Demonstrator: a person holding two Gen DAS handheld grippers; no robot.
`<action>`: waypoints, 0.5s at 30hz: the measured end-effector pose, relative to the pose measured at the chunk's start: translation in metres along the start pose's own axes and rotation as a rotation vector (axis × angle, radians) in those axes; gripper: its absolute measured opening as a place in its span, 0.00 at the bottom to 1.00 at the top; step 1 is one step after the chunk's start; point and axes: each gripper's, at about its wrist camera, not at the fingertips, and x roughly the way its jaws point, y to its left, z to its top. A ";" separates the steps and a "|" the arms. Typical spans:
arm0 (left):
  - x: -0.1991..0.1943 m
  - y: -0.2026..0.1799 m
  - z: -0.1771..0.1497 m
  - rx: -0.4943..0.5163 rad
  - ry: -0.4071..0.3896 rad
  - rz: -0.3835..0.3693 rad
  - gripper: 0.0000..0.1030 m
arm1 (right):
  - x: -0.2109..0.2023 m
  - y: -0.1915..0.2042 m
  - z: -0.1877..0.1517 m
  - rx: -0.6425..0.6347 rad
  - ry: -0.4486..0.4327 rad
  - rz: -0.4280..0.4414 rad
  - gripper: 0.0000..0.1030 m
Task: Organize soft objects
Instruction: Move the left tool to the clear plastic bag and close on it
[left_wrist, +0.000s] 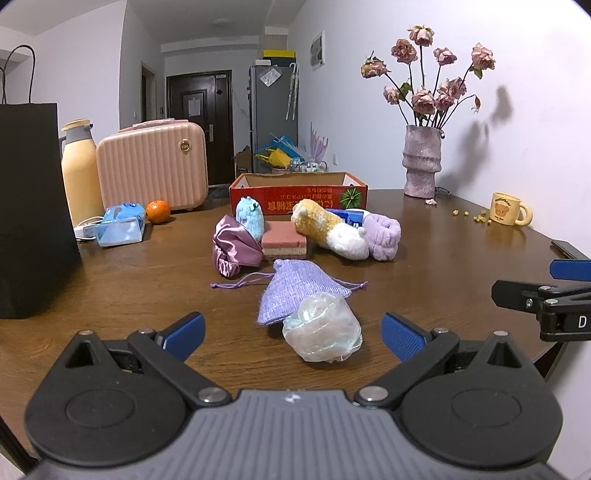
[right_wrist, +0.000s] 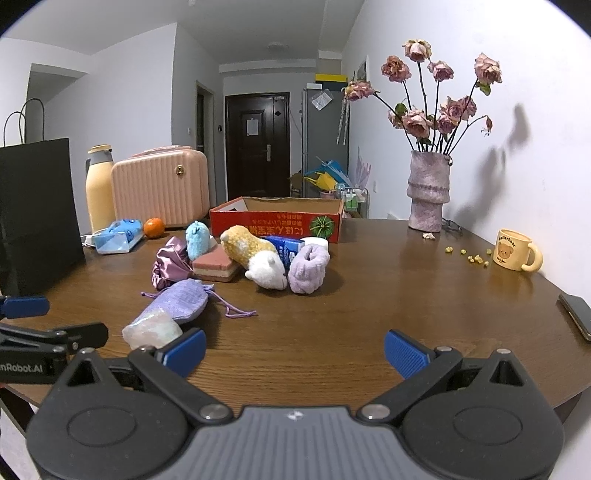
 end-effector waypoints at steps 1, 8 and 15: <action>0.002 0.000 0.000 -0.001 0.002 0.000 1.00 | 0.001 -0.001 0.000 0.001 0.003 0.000 1.00; 0.012 -0.001 -0.001 -0.001 0.023 0.001 1.00 | 0.010 -0.003 0.001 0.008 0.020 0.001 1.00; 0.024 -0.003 0.000 0.004 0.045 0.004 1.00 | 0.021 -0.007 0.000 0.018 0.038 0.002 1.00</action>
